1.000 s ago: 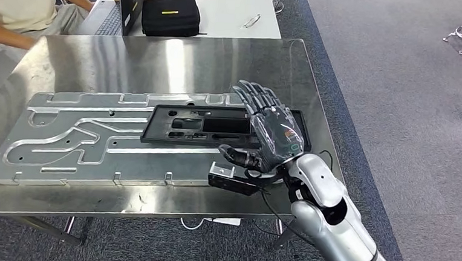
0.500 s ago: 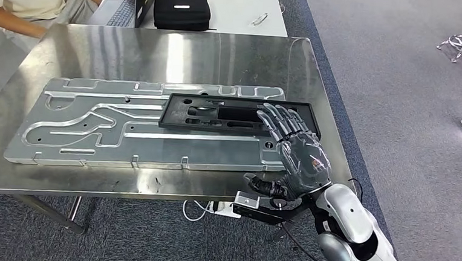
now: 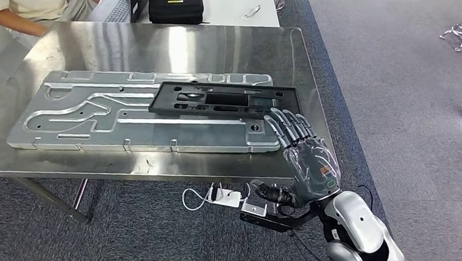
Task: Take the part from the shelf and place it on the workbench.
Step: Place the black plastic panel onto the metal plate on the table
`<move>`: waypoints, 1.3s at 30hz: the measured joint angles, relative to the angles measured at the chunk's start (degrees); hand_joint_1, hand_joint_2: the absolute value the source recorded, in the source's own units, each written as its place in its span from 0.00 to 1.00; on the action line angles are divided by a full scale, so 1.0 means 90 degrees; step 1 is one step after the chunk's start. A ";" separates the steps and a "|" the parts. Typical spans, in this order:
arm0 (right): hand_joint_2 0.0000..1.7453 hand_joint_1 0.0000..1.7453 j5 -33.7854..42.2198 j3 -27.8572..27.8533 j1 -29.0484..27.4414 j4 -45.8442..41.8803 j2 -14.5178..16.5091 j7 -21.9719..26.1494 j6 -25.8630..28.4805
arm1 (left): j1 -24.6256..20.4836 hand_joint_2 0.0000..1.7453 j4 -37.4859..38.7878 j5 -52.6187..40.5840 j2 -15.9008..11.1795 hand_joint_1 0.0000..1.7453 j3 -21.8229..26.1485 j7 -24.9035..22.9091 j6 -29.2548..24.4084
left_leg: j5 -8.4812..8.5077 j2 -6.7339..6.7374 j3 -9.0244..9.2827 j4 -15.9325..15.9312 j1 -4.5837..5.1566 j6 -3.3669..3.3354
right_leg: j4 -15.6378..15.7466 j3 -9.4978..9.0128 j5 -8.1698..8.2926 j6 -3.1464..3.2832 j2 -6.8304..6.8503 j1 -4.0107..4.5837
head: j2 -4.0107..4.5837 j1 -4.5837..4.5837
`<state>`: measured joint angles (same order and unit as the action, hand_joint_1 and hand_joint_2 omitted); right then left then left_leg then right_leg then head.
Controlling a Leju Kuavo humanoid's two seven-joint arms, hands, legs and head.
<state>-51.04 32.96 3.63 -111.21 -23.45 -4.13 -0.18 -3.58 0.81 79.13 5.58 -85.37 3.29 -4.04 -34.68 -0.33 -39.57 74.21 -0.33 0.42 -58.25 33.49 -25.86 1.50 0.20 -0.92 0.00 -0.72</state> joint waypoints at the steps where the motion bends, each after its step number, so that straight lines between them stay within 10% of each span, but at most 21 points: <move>1: 0.00 0.00 -0.0005 0.0000 -0.0054 -0.0009 0.0000 -0.0019 0.0004 | 0.0000 0.00 0.0000 -0.0005 -0.0001 0.00 -0.0004 -0.0013 -0.0002 | 0.0077 -0.0002 0.0103 0.0035 0.0000 0.0000 | -0.0023 0.0090 0.0057 -0.0011 -0.0021 0.0001 | 0.0000 0.0000; 4: 0.00 0.00 -0.0007 0.0000 -0.0181 -0.0048 -0.0001 -0.0072 0.0019 | 0.0002 0.00 0.0000 -0.0020 -0.0002 0.00 -0.0027 -0.0027 -0.0012 | 0.0468 -0.0151 0.0967 -0.1028 0.0000 -0.0072 | -0.0108 0.0341 0.0215 -0.0073 -0.0137 0.0011 | 0.0000 0.0000; 7: 0.00 0.00 -0.0007 0.0001 -0.0243 -0.0089 -0.0004 -0.0076 0.0034 | 0.0005 0.00 0.0000 -0.0030 -0.0003 0.00 -0.0051 -0.0029 -0.0023 | 0.0395 -0.0320 0.1452 -0.1871 0.0020 -0.0152 | -0.0121 0.0467 0.0394 -0.0184 -0.0265 0.0017 | 0.0000 -0.0005; 10: 0.00 0.00 -0.0007 -0.0001 -0.0300 -0.0104 -0.0032 -0.0076 0.0036 | -0.0002 0.00 0.0000 -0.0036 0.0005 0.00 -0.0078 -0.0033 -0.0025 | 0.0554 -0.0131 0.1343 -0.1956 -0.0002 -0.0276 | -0.0136 0.0546 0.0404 -0.0300 -0.0331 0.0009 | 0.0000 -0.0012; 14: 0.00 0.00 0.0010 -0.0012 -0.0372 -0.0116 -0.0080 -0.0089 0.0037 | 0.0007 0.00 0.0000 -0.0051 0.0011 0.00 -0.0121 -0.0015 -0.0025 | 0.0822 0.0158 0.1066 -0.1982 -0.0011 -0.0405 | -0.1345 0.0882 -0.0682 -0.0393 -0.0104 -0.0021 | 0.0000 -0.0018; 16: 0.00 0.00 0.0046 -0.0037 -0.0473 -0.0112 -0.0089 -0.0098 0.0036 | 0.0007 0.00 0.0000 -0.0069 0.0005 0.00 -0.0140 0.0001 -0.0021 | 0.0920 0.0286 0.0877 -0.1929 -0.0004 -0.0390 | -0.1777 0.0829 -0.0702 -0.0437 -0.0072 -0.0046 | 0.0000 -0.0019; 18: 0.00 0.00 0.0091 -0.0076 -0.0581 -0.0097 -0.0092 -0.0112 0.0036 | 0.0002 0.00 0.0000 -0.0080 -0.0005 0.00 -0.0152 0.0005 -0.0011 | 0.0980 0.0403 0.0701 -0.1838 -0.0005 -0.0357 | -0.1388 0.0367 -0.0369 -0.0457 0.0020 -0.0064 | 0.0000 -0.0019; 21: 0.00 0.00 0.0191 -0.0179 -0.0764 -0.0038 -0.0092 -0.0216 0.0055 | -0.0004 0.00 0.0000 -0.0083 -0.0028 0.00 -0.0157 0.0001 0.0000 | 0.1040 0.0542 0.0566 -0.1716 0.0022 -0.0273 | -0.0194 -0.0467 -0.0410 -0.0396 0.0368 -0.0003 | 0.0000 -0.0017; 24: 0.00 0.00 0.0382 -0.0357 -0.1005 0.0091 -0.0095 -0.0366 0.0156 | 0.0003 0.00 0.0000 -0.0064 -0.0045 0.00 -0.0157 -0.0002 -0.0003 | 0.1117 0.0660 0.0564 -0.1715 0.0031 -0.0170 | 0.0029 -0.0490 -0.0417 -0.0245 0.0325 0.0031 | 0.0000 -0.0029; 26: 0.00 0.00 0.0557 -0.0539 -0.1178 0.0247 -0.0096 -0.0468 0.0242 | 0.0011 0.00 0.0000 -0.0041 -0.0058 0.00 -0.0156 -0.0014 -0.0004 | 0.0902 0.0512 0.0474 -0.1554 0.0018 -0.0099 | 0.0064 -0.0380 -0.0295 -0.0139 0.0235 0.0005 | 0.0000 -0.0032; 30: 0.00 0.00 0.0865 -0.1017 -0.1471 0.0740 -0.0079 -0.0616 0.0314 | 0.0024 0.00 0.0000 0.0007 -0.0064 0.00 -0.0155 -0.0039 0.0021 | -0.0149 0.0110 0.0167 -0.0202 0.0006 -0.0055 | 0.0062 -0.0048 -0.0023 -0.0029 0.0027 0.0011 | 0.0000 -0.0032; 32: 0.00 0.00 0.1008 -0.1222 -0.1601 0.1115 -0.0040 -0.0661 0.0334 | 0.0022 0.00 0.0000 0.0030 -0.0064 0.00 -0.0155 -0.0045 0.0035 | -0.0065 0.0087 0.0341 -0.0077 0.0006 -0.0076 | 0.0029 0.0121 0.0099 -0.0043 -0.0108 0.0021 | 0.0000 -0.0032; 36: 0.00 0.00 0.1343 -0.1629 -0.1756 0.1982 0.0138 -0.0641 0.0384 | 0.0016 0.00 0.0000 0.0068 -0.0063 0.00 -0.0155 -0.0038 0.0049 | 0.0350 -0.0351 0.1440 -0.1658 -0.0006 -0.0189 | -0.0071 0.0410 0.0306 -0.0148 -0.0379 0.0016 | 0.0000 -0.0033; 39: 0.00 0.00 0.1517 -0.2093 -0.1772 0.2932 0.0354 -0.0464 0.0454 | 0.0016 0.00 -0.0001 0.0107 -0.0052 0.00 -0.0155 -0.0018 0.0056 | 0.0381 -0.0416 0.1541 -0.1967 0.0005 -0.0240 | -0.0010 0.0458 0.0500 -0.0281 -0.0564 0.0014 | 0.0000 -0.0036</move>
<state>-37.39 14.12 -12.32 -84.82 -20.27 -8.30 3.91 -3.44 0.80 80.09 5.11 -86.77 3.13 -3.54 -31.26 -4.07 -25.70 56.51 -0.28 -1.75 -58.34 37.62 -21.37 -1.03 -4.87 -0.80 0.00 -1.04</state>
